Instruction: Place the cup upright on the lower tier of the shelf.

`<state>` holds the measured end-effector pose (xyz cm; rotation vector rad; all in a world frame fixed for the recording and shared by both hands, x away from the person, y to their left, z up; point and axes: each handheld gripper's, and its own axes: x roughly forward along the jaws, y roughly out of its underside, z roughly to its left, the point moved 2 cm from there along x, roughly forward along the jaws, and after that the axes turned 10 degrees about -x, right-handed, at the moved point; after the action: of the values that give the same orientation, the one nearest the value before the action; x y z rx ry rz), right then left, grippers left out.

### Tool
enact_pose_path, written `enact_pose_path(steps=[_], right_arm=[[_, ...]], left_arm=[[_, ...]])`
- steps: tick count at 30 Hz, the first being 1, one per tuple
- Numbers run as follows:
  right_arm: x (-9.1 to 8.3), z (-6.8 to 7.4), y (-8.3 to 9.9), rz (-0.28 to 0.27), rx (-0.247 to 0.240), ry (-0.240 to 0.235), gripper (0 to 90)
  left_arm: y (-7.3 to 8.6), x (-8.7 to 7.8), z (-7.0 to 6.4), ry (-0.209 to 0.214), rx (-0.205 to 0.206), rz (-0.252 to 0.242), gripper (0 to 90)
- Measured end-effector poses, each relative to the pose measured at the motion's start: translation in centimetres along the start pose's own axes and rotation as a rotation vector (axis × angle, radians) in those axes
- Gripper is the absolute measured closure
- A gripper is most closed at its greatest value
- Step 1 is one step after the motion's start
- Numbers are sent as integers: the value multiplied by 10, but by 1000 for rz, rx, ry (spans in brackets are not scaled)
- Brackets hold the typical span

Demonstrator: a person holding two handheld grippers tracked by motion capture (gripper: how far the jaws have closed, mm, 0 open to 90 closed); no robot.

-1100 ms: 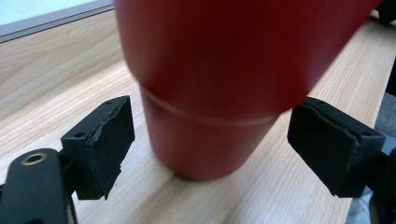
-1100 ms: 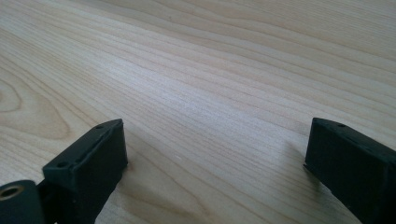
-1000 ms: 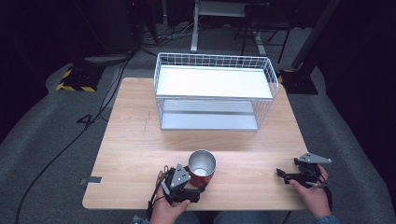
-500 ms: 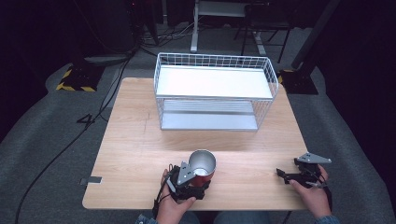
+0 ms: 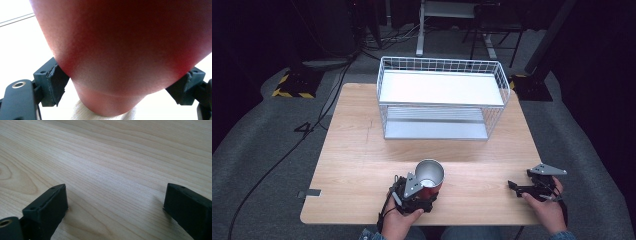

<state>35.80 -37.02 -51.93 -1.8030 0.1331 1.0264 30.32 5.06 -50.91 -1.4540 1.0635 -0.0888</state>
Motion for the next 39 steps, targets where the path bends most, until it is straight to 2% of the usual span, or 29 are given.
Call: enact_pose_path(steps=[10,18,24,29,39], right_arm=[[0,0,0,-1,-1,0,53],[0,0,0,0,0,0,52],[0,0,0,0,0,0,51],[0,0,0,0,0,1,51],[0,0,0,0,1,1,51]], left_arm=[[-1,-3,2,-15,26,8,165],[-12,-9,3,-10,39,2,165],[-27,-16,4,5,34,-23,166],[-38,-18,7,-1,39,-36,166],[-69,-7,17,3,39,-64,166]])
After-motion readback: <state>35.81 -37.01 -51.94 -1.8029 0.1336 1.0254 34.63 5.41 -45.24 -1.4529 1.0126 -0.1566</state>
